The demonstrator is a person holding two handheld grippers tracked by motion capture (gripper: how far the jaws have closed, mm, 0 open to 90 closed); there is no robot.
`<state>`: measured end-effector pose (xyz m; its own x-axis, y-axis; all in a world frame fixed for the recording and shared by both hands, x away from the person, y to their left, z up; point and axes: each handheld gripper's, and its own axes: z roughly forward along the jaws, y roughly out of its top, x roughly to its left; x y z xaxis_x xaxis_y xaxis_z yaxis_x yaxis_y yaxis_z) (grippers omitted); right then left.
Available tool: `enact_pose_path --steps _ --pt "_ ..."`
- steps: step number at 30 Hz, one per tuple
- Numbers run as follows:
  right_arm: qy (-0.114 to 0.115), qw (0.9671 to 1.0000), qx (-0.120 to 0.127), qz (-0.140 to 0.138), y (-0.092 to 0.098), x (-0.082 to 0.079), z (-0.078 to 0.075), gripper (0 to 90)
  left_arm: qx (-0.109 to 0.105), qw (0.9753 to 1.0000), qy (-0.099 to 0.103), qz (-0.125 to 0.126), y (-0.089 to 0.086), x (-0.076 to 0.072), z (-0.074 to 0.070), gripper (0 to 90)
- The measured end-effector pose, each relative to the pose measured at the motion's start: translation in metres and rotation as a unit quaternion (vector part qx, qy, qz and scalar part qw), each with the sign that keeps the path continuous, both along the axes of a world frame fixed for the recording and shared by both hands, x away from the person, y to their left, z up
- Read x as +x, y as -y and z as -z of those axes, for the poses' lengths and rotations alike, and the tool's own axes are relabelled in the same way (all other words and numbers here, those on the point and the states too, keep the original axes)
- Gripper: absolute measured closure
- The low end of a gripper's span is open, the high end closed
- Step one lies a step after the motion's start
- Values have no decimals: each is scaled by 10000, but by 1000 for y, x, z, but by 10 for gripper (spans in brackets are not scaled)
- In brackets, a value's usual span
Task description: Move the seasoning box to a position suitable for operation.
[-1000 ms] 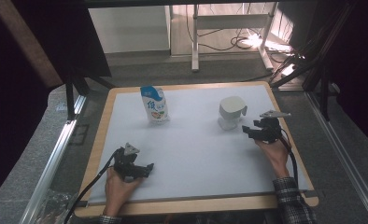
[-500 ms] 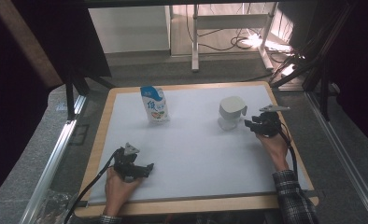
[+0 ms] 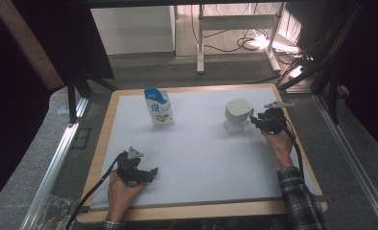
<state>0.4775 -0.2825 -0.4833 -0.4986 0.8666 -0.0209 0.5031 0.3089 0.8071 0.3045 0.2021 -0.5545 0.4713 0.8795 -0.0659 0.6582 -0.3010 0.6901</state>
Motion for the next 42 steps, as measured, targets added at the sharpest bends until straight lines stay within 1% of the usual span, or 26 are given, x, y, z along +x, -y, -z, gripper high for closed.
enact_pose_path --steps 2,5,10,11,14,16,17,20,21,23,24,29,35,37,40,42 --pt "4 10000 -24 1 -1 1 0 584 2 10000 1 -1 0 0 0 0" --pt "77 9999 -63 20 -4 6 0 588 -1 10000 1 -1 0 0 0 0" --pt "140 9998 -90 76 -5 11 5 612 -2 10000 1 -1 0 0 0 0" --pt "147 9998 -79 71 -5 12 6 616 -1 10000 1 0 0 0 0 0" --pt "173 9998 52 39 -4 16 8 627 -1 10000 2 -2 0 0 0 0" --pt "88 9999 31 44 -5 19 8 627 -1 10000 1 -1 0 0 0 0" --pt "88 10000 13 31 -6 20 8 628 -1 10000 2 -1 0 0 0 0" --pt "163 9999 5 21 -8 23 5 638 -2 10000 4 -3 0 0 0 0" --pt "186 9998 37 16 -9 24 4 644 -1 10000 1 0 0 0 0 0" --pt "197 9998 -33 31 -10 26 5 653 0 10000 3 -2 0 0 0 0" --pt "158 9998 -71 28 -10 26 7 659 -1 10000 3 -2 0 0 0 0" --pt "190 9998 -54 -5 -11 28 10 674 -1 10000 3 -3 0 0 0 0" --pt "287 9996 -12 49 -12 31 12 719 -2 10000 1 0 0 0 0 0" --pt "281 9996 14 42 -12 30 12 725 -2 10000 1 -1 0 0 0 0" --pt "350 9994 -53 21 -15 29 12 776 -1 10000 3 -1 0 0 0 0" --pt "377 9992 -107 93 -17 28 11 788 -2 10000 3 -3 0 0 0 0"
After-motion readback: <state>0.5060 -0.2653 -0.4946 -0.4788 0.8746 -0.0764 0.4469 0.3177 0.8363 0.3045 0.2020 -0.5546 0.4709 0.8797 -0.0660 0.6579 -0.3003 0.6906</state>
